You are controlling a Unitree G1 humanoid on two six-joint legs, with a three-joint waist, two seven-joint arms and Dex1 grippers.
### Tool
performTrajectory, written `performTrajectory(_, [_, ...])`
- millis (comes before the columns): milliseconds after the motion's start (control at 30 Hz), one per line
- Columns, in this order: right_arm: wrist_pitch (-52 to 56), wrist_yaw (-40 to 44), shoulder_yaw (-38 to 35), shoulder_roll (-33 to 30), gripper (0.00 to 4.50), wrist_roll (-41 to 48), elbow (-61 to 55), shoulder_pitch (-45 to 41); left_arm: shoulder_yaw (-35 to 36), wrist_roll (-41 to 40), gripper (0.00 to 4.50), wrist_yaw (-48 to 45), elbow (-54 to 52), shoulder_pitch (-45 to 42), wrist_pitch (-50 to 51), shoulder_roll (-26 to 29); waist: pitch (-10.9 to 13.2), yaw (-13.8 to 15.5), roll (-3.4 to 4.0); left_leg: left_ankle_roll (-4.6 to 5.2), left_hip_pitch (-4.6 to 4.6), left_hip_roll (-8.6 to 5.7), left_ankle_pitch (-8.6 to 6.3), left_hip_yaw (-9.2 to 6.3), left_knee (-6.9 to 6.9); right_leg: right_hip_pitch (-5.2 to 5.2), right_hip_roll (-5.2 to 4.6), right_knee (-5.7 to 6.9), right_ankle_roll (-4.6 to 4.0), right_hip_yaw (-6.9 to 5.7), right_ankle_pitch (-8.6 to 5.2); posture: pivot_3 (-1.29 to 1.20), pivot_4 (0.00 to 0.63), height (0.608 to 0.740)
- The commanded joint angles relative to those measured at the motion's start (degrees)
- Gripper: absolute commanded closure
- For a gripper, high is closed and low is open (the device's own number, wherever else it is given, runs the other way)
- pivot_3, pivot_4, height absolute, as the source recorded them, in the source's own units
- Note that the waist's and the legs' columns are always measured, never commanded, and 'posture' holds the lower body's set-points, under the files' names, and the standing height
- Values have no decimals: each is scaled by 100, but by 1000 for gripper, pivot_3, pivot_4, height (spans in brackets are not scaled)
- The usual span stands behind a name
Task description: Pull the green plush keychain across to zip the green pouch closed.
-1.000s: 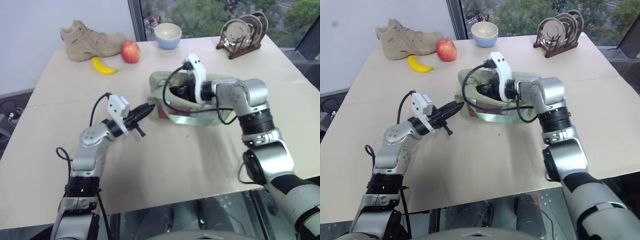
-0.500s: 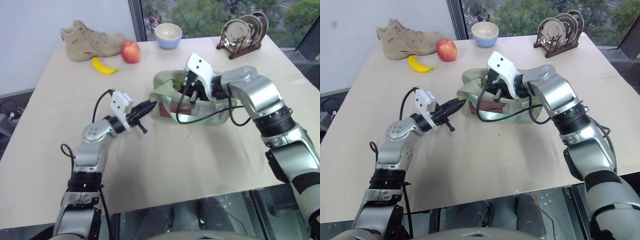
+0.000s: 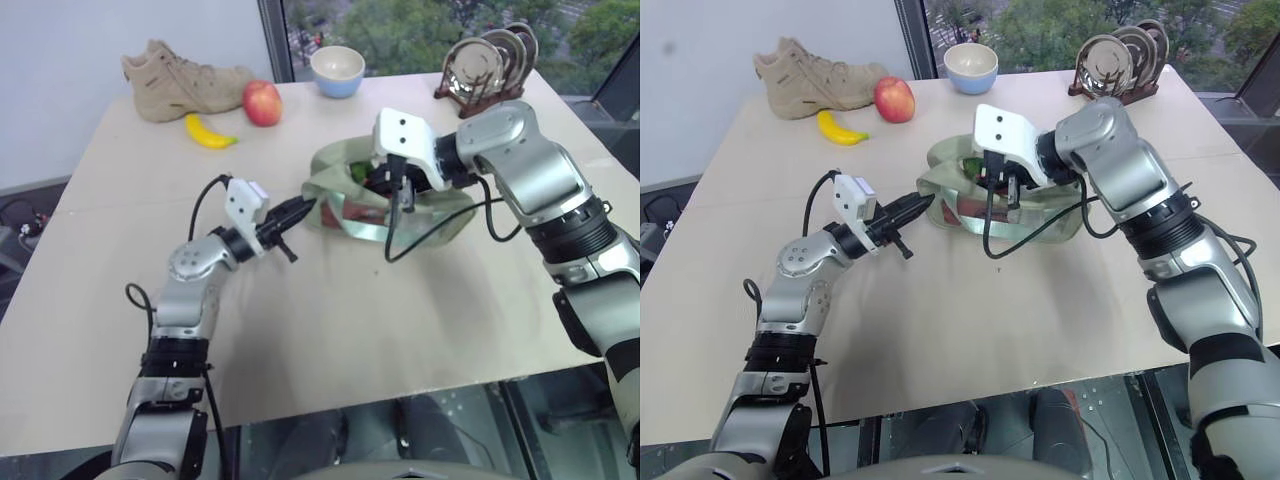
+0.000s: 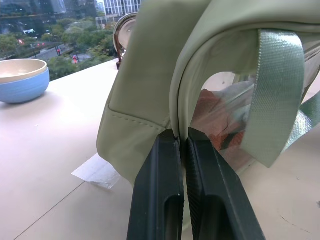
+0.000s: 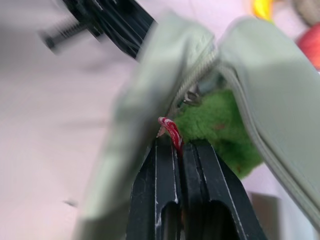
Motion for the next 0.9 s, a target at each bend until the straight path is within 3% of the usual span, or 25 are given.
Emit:
performTrajectory(33, [1140, 125, -954, 218, 4463, 845, 700, -649, 50, 65, 4500, 100, 48, -130, -138, -22, 0, 22, 0, 0, 0, 1, 0, 1, 1, 0, 1, 2, 0, 1, 0, 0, 150, 740])
performTrajectory(300, [2849, -104, -1897, 355, 4463, 1682, 1723, -1133, 12, 92, 4500, 103, 97, -110, -213, -85, 0, 72, 0, 0, -18, 0, 0, -5, 4, -7, -1, 13, 0, -3, 0, 0, 150, 740])
performTrajectory(500, [4131, -1118, -3202, 618, 4463, 2286, 2071, -1191, -5, 110, 4500, 143, 60, -49, -224, -134, 0, 73, 0, 0, -30, -2, 0, -23, 8, -8, -5, 11, 0, -22, 0, 0, 150, 740])
performTrajectory(600, [4345, -1452, -3433, 641, 4463, 2376, 1948, -1105, -15, 95, 4500, 157, 22, -1, -204, -159, 0, 73, 0, 0, -32, -4, 0, -26, 11, -8, -7, 13, 0, -24, 0, 0, 150, 740])
performTrajectory(767, [3607, -1393, -2018, 117, 4463, 1874, 419, -410, -17, 68, 4500, 198, -17, 32, -166, -176, 0, 82, 0, 0, -34, -6, 0, -32, 15, -7, -9, 18, 0, -27, 0, 0, 150, 740])
performTrajectory(900, [3351, -1529, -2028, -187, 4463, 1852, 127, -503, 4, 92, 4500, 253, 33, 72, -101, -128, 0, 76, 0, 0, -41, -14, 0, -37, 25, -7, -17, 17, 0, -35, 0, 0, 150, 740])
